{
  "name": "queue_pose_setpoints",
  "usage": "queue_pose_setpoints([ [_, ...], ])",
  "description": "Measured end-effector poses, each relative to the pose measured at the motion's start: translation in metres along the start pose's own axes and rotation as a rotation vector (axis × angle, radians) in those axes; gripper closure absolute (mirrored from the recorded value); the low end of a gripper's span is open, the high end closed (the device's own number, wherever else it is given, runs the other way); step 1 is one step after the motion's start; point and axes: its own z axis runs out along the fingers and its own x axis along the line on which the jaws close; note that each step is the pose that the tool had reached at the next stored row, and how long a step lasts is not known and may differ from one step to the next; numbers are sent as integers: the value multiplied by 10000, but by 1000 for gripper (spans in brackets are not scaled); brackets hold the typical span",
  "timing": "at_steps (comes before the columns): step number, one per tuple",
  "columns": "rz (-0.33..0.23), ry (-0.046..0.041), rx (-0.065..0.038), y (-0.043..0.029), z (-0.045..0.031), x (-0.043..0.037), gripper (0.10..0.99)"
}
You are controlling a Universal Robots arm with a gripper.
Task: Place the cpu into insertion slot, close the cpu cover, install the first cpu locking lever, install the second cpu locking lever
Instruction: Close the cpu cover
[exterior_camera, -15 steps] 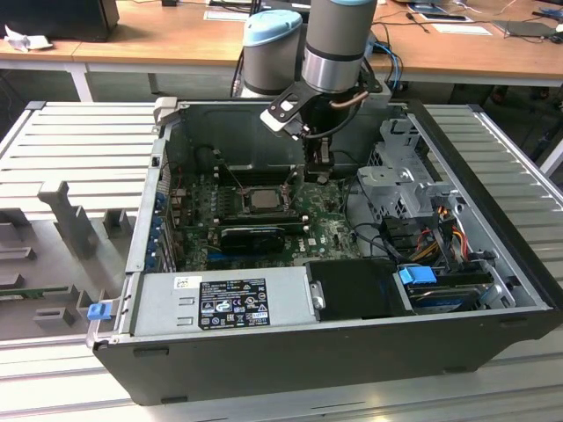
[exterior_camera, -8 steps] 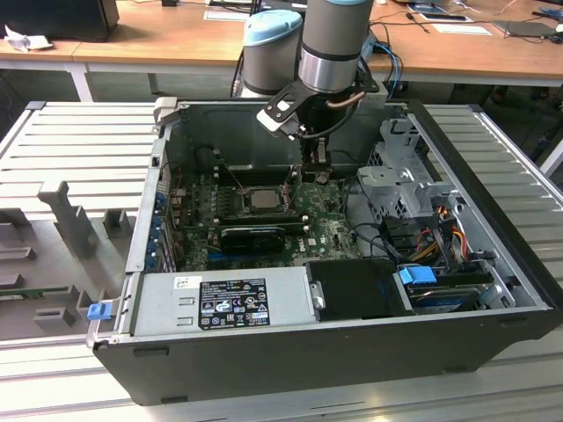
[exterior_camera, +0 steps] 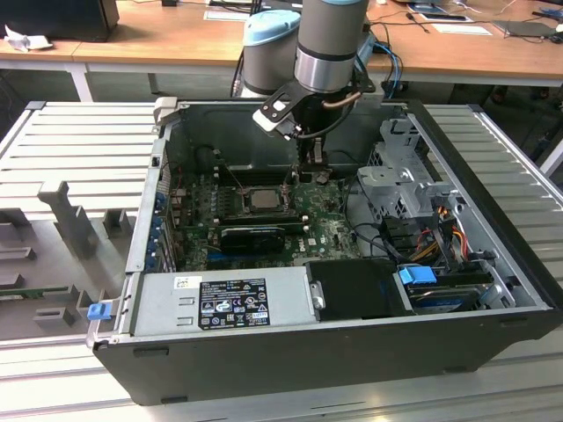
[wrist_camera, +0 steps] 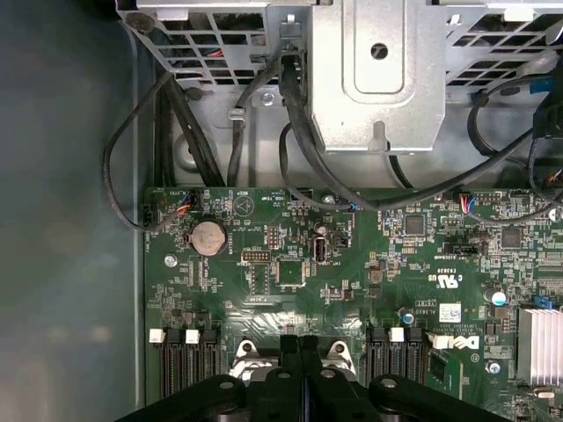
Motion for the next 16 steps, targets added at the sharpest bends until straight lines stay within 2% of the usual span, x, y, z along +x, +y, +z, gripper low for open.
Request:
queue_pose_setpoints([
  [9,0,1,-1,-108,1,-1,980],
  [13,0,2,-8,-216,6,-1,980],
  [16,-2,1,-58,-325,36,-3,980],
])
